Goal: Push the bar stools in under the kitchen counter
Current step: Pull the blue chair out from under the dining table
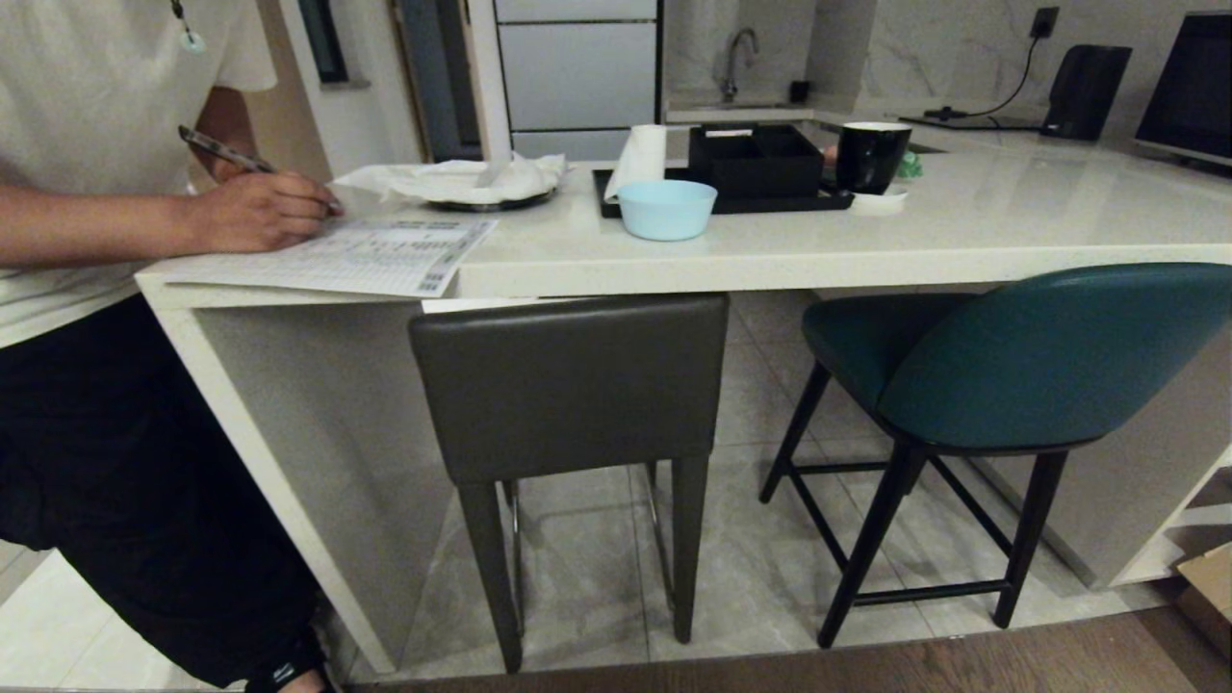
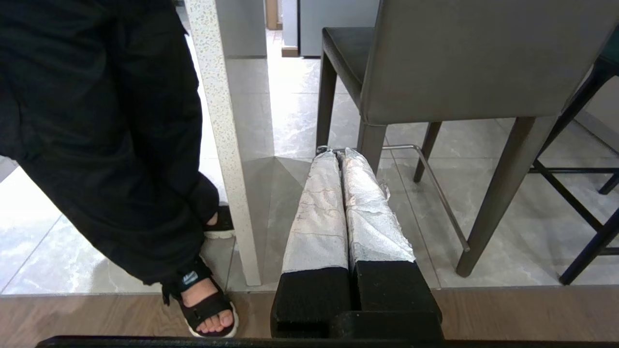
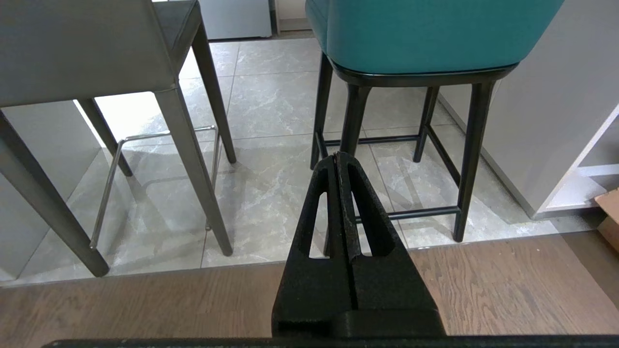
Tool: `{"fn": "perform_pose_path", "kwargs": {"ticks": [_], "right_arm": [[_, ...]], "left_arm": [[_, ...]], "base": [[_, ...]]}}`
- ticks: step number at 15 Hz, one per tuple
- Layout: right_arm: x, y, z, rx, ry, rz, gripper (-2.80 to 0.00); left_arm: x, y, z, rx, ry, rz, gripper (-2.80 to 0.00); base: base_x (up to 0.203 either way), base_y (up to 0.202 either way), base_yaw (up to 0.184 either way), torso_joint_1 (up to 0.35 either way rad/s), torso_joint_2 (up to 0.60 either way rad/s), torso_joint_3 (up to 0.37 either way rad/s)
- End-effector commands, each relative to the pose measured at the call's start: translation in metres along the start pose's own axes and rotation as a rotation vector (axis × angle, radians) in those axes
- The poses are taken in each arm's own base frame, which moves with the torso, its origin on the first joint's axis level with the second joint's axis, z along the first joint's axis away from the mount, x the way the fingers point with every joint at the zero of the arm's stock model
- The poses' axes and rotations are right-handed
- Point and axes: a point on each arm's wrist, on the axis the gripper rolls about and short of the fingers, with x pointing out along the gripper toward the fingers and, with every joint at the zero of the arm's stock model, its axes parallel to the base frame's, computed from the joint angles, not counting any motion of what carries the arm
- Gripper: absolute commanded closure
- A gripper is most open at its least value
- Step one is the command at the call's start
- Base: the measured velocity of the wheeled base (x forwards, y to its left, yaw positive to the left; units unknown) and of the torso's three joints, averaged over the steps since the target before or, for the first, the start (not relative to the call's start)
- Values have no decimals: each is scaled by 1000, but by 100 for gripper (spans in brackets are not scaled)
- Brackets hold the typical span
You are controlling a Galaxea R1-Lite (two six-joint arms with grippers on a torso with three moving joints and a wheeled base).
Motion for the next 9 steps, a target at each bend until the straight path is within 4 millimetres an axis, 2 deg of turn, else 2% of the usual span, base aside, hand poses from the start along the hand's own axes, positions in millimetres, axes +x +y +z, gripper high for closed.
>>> {"fn": "perform_pose_path", "kwargs": {"ticks": [1,9], "right_arm": [[0,0,0,0,1,0,0],[0,0,0,8,1,-1,0]], "left_arm": [[1,0,-5,0,17,1,0],[1,0,-5,0,17,1,0]], "base": [[0,0,0,0,0,0],[0,0,0,0,0,0]]}}
